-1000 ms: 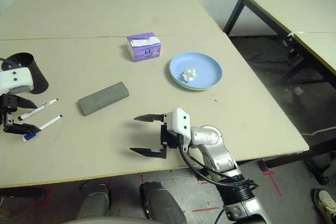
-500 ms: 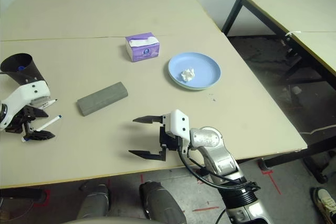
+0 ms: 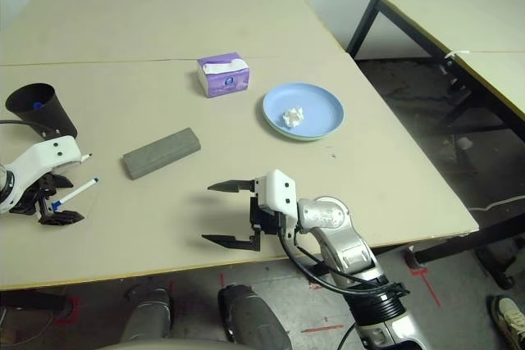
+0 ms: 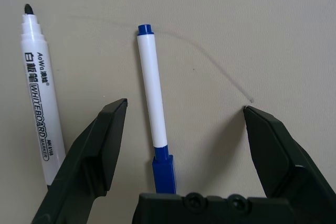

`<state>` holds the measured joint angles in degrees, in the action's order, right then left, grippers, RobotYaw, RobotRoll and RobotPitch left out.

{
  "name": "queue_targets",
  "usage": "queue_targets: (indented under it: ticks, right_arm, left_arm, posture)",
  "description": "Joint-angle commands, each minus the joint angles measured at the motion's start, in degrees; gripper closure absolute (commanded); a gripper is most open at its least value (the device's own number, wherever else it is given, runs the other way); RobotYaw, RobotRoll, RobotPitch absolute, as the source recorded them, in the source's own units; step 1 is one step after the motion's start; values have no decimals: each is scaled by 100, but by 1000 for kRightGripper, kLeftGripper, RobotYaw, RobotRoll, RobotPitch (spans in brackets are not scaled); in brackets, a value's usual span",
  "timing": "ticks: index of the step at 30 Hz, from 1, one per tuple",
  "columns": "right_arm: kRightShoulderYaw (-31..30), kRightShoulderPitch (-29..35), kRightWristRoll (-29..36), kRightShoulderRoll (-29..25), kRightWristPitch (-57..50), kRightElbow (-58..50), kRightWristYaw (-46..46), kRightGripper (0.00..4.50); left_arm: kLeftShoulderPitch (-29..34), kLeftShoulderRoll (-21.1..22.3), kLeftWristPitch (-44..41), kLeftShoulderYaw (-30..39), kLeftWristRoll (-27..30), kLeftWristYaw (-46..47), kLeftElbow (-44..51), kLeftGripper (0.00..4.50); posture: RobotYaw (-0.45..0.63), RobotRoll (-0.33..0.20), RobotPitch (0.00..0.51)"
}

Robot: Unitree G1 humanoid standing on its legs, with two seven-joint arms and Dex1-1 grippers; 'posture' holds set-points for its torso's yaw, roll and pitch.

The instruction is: Organize and tidy the items on the table.

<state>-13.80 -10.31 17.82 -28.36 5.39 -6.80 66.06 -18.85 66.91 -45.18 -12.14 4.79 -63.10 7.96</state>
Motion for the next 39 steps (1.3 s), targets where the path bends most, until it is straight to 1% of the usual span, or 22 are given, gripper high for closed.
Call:
queue_targets:
  ticks: [1,18,19,21,25,32,33,39]
  right_arm:
    - [-62,20,-39,-40,-52,-143,-21,0]
    - [-83,24,-35,-51,-54,-119,17,0]
    - [-83,16,-36,-50,-52,-116,19,0]
    - [-78,1,-33,-49,-53,-116,19,0]
    - [-68,-23,-30,-47,-59,-142,5,0]
    - [-83,-48,-52,-46,-42,-143,7,0]
    - [-84,-54,-54,-43,-42,-139,4,0]
    - [-106,-62,-92,-39,-3,-83,16,0]
  left_arm:
    - [-54,-152,21,-3,-102,173,-90,17]
    - [-15,-196,199,94,-116,208,-456,17]
    - [-13,-210,190,104,-104,217,-462,407]
    - [12,-213,148,109,-57,184,-455,868]
    - [45,-251,123,172,-20,229,-447,2095]
    - [6,-348,161,218,-15,293,-476,4394]
    - [3,-354,177,219,-19,294,-493,4476]
    - [44,-372,263,254,-24,299,-579,4476]
  posture:
    - [-110,0,116]
    - [-96,0,116]
    - [-97,0,115]
    - [-94,0,113]
    - [-92,0,111]
    - [-97,0,111]
    - [-96,0,110]
    - [-92,0,107]
